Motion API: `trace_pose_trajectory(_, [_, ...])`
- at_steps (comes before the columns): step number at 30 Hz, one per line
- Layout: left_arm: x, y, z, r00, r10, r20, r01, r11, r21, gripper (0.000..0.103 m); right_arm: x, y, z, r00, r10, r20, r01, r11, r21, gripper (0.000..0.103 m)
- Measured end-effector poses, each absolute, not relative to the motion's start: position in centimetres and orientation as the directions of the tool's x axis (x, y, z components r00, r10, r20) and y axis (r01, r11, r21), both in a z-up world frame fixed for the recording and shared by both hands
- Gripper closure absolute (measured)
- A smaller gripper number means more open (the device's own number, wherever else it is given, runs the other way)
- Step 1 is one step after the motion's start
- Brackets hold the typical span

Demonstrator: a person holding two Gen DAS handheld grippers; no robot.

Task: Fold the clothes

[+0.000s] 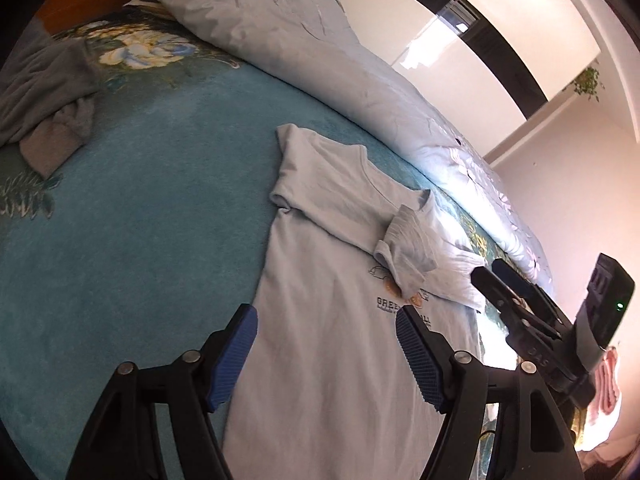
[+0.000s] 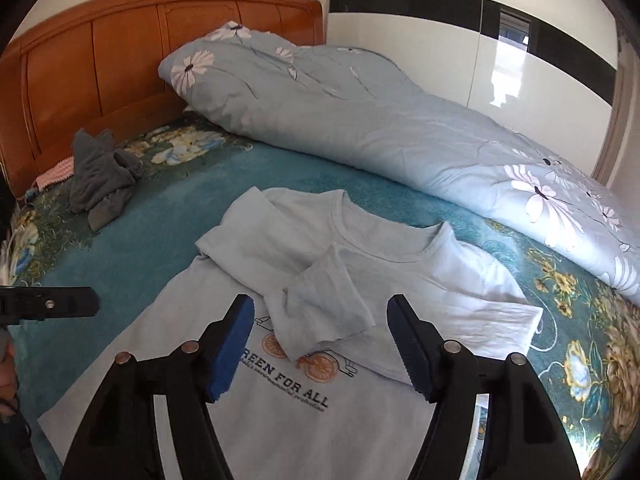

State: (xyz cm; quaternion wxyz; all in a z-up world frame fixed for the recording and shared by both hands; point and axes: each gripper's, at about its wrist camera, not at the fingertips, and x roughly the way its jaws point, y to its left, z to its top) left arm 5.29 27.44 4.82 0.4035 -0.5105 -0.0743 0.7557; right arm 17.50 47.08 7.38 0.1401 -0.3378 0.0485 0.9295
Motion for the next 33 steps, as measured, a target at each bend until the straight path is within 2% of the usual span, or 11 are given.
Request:
trace_pose_trajectory(8, [6.3,37.6,4.4,-0.046,0.651,-0.758,-0.661,-0.588,-0.466,0.028,23.6,53.9,7.6,-0.755,0.329,-0.568,-0.516,-0.832,0.205,0.031])
trace_pose_trajectory(16, [11.3,44.6,4.5,-0.149,0.559,-0.816,-0.892,-0.432,-0.133,0.028,26.1,58.4,6.6,-0.769,0.362,-0.527,-0.589,-0.721,0.365,0.031])
trace_pose_trajectory(19, [11.8,45.9,3.5,-0.161,0.523,-0.837,-0.913,-0.4,-0.075,0.028,26.3,59.0,5.8,-0.775,0.349,-0.527,-0.589,-0.702,0.401,0.031])
trace_pose_trajectory(20, [11.8,46.2,3.0,-0.161,0.512,-0.844,-0.916,-0.395,-0.065,0.031,26.5,59.2,5.4,-0.776,0.341,-0.53,-0.588,-0.696,0.412,0.031])
trace_pose_trajectory(24, [11.9,46.7,1.2,-0.164,0.46,-0.873,-0.924,-0.382,-0.028,0.055,27.2,59.9,4.3,-0.78,0.326,-0.533,-0.592,-0.661,0.461,0.031])
trace_pose_trajectory(26, [11.6,46.6,0.7,-0.17,0.458,-0.873,-0.922,-0.388,-0.024,0.059,27.6,60.2,4.0,-0.785,0.325,-0.528,-0.592,-0.645,0.483,0.031])
trace_pose_trajectory(28, [11.2,46.3,0.8,-0.172,0.469,-0.866,-0.913,-0.405,-0.039,0.068,27.9,60.3,3.7,-0.79,0.319,-0.523,-0.587,-0.641,0.495,0.031])
trace_pose_trajectory(30, [10.5,45.9,0.9,-0.173,0.476,-0.862,-0.902,-0.429,-0.055,0.084,28.2,60.4,3.5,-0.794,0.315,-0.52,-0.583,-0.637,0.504,0.031])
trace_pose_trajectory(31, [10.0,45.6,1.0,-0.159,0.487,-0.858,-0.895,-0.438,-0.082,0.084,28.3,60.5,3.3,-0.795,0.312,-0.52,-0.582,-0.633,0.511,0.031])
trace_pose_trajectory(32, [9.6,45.2,1.2,-0.154,0.498,-0.854,-0.887,-0.451,-0.103,0.094,28.5,60.6,3.1,-0.798,0.307,-0.519,-0.579,-0.629,0.518,0.031])
trace_pose_trajectory(33, [9.2,44.8,1.5,-0.15,0.509,-0.847,-0.877,-0.464,-0.123,0.097,28.6,60.7,3.0,-0.8,0.302,-0.518,-0.576,-0.626,0.526,0.031])
